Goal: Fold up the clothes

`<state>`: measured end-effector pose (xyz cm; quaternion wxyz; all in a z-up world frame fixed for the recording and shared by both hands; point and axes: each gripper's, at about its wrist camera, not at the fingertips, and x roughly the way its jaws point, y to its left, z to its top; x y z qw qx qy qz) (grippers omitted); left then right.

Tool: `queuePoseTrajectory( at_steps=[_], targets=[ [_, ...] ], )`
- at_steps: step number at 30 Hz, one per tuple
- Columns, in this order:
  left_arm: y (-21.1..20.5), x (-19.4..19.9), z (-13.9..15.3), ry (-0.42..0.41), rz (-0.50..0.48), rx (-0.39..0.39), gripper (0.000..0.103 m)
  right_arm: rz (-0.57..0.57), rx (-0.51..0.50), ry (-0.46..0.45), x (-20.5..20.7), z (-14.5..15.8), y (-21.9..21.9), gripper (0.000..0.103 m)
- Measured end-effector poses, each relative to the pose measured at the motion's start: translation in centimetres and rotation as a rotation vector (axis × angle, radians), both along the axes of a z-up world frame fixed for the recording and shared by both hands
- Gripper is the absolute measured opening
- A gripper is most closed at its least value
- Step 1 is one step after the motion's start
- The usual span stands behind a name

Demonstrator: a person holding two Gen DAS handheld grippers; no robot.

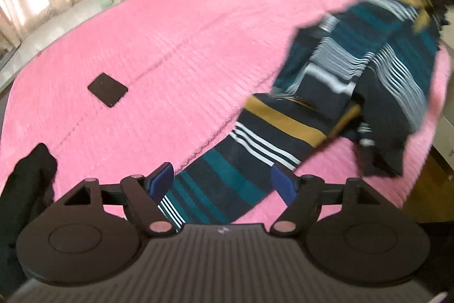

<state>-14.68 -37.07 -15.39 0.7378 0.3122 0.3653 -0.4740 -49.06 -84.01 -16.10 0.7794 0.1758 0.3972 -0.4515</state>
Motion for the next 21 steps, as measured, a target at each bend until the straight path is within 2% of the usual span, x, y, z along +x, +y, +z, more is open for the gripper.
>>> queuePoseTrajectory(
  at_steps=[1,2,5,7,10,13,16,19,21],
  targets=[
    [-1.4,0.1,-0.9,0.007,0.020,0.018,0.072,-0.014,0.051,0.031,-0.7,-1.9,-1.5,0.039],
    [-2.9,0.2,-1.7,0.018,0.036,0.032,0.072,-0.012,0.094,0.052,-1.1,-3.5,-2.7,0.047],
    [-7.5,0.7,-4.3,0.093,0.070,0.054,0.072,0.132,0.137,0.072,-0.3,-5.2,-3.3,0.052],
    [-11.2,0.9,-5.9,0.125,0.052,0.045,0.072,0.262,0.165,0.043,1.5,-6.0,-3.1,0.055],
    [-17.6,0.9,-8.9,0.148,-0.018,0.047,0.072,0.492,0.188,-0.020,4.7,-6.7,-3.5,0.087],
    [-23.1,1.1,-12.8,0.157,-0.094,0.069,0.072,0.681,0.174,0.000,9.0,-9.1,-4.7,0.089],
    [-26.4,1.3,-16.5,0.184,-0.165,0.135,0.070,0.773,0.165,0.070,12.6,-12.6,-7.2,0.089],
    [-27.7,2.0,-20.0,0.210,-0.213,0.262,0.054,0.823,0.141,0.182,16.4,-16.7,-10.5,0.089],
    [-27.3,2.6,-21.0,0.243,-0.198,0.268,0.049,0.857,0.154,0.239,18.4,-19.2,-11.8,0.088]
  ],
)
